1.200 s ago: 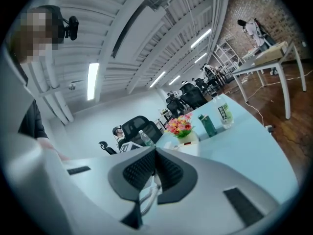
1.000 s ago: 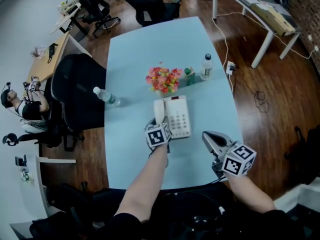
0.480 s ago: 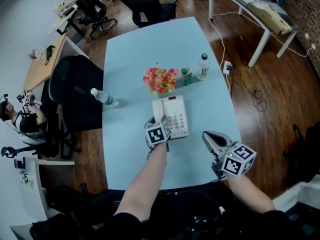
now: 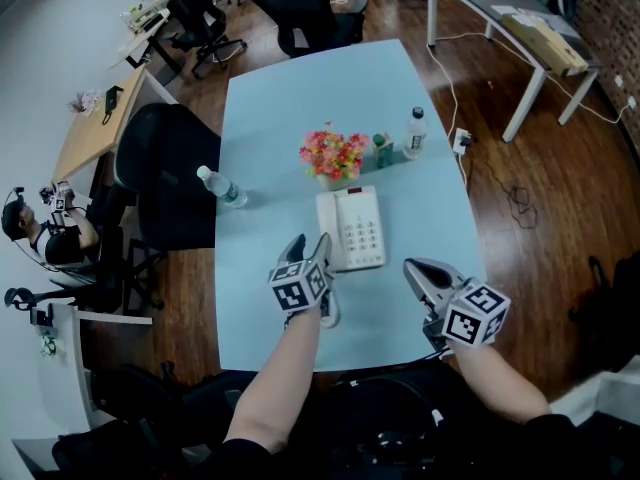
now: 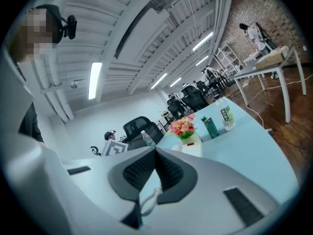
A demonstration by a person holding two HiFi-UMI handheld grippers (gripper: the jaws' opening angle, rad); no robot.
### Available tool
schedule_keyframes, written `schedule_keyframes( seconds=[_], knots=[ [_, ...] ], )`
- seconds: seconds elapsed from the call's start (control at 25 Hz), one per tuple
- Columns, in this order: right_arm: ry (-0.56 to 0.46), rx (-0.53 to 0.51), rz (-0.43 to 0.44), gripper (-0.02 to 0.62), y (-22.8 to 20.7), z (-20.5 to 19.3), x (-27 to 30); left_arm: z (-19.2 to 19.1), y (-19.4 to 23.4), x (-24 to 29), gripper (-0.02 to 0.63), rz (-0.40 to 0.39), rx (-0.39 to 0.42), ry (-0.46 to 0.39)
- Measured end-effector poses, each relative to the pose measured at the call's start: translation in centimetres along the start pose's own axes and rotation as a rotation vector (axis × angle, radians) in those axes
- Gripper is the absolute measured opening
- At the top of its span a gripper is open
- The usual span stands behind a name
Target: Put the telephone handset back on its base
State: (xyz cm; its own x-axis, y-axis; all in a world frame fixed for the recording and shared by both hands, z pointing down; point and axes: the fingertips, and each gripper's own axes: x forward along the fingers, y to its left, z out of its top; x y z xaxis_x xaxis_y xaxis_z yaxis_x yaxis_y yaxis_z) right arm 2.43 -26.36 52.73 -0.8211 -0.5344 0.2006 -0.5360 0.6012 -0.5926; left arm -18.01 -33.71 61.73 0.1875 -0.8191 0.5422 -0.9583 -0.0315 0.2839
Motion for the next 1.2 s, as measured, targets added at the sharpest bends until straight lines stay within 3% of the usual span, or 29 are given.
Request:
schedule_keyframes(
  seconds=[0.08, 0.2, 0.24, 0.4, 0.56, 0.68, 0.8, 1.0, 1.2],
  knots=[
    [-0.002, -0.015, 0.007, 0.018, 0.7, -0.1, 0.2, 0.4, -1.0, -2.4, 0.22, -0.076, -0.01, -0.043],
    [-0.005, -0.023, 0.017, 0.018, 2.0, -0.1, 0.3, 0.2, -1.9, -6.3, 0.029, -0.127, -0.035, -0.076],
    [-0.006, -0.028, 0.02, 0.018, 2.5, -0.2, 0.3, 0.0, -2.0, -7.6, 0.002, -0.134, -0.043, -0.078],
    [-0.019, -0.059, 0.011, 0.018, 5.0, 0.3, 0.0, 0.1, -2.5, -12.4, 0.002, -0.197, -0.052, -0.107],
    [-0.05, -0.09, -0.046, 0.018, 7.6, 0.1, -1.1, -0.3, -3.4, -16.2, 0.002, -0.294, -0.003, -0.134],
    [-0.066, -0.078, -0.069, 0.018, 9.2, -2.2, -2.3, -1.8, -3.9, -19.2, 0.002, -0.349, 0.037, -0.12],
    [-0.046, -0.103, -0.049, 0.017, 10.7, -4.7, -2.7, -2.7, -3.9, -21.5, 0.002, -0.381, 0.028, -0.124],
    [0.022, -0.186, 0.034, 0.017, 14.5, -6.6, -4.9, -4.0, -4.4, -24.8, 0.002, -0.38, -0.008, -0.122],
    [0.027, -0.215, 0.067, 0.015, 16.4, -7.5, -9.9, -8.1, -8.5, -28.3, 0.002, -0.338, -0.014, -0.086]
  ],
)
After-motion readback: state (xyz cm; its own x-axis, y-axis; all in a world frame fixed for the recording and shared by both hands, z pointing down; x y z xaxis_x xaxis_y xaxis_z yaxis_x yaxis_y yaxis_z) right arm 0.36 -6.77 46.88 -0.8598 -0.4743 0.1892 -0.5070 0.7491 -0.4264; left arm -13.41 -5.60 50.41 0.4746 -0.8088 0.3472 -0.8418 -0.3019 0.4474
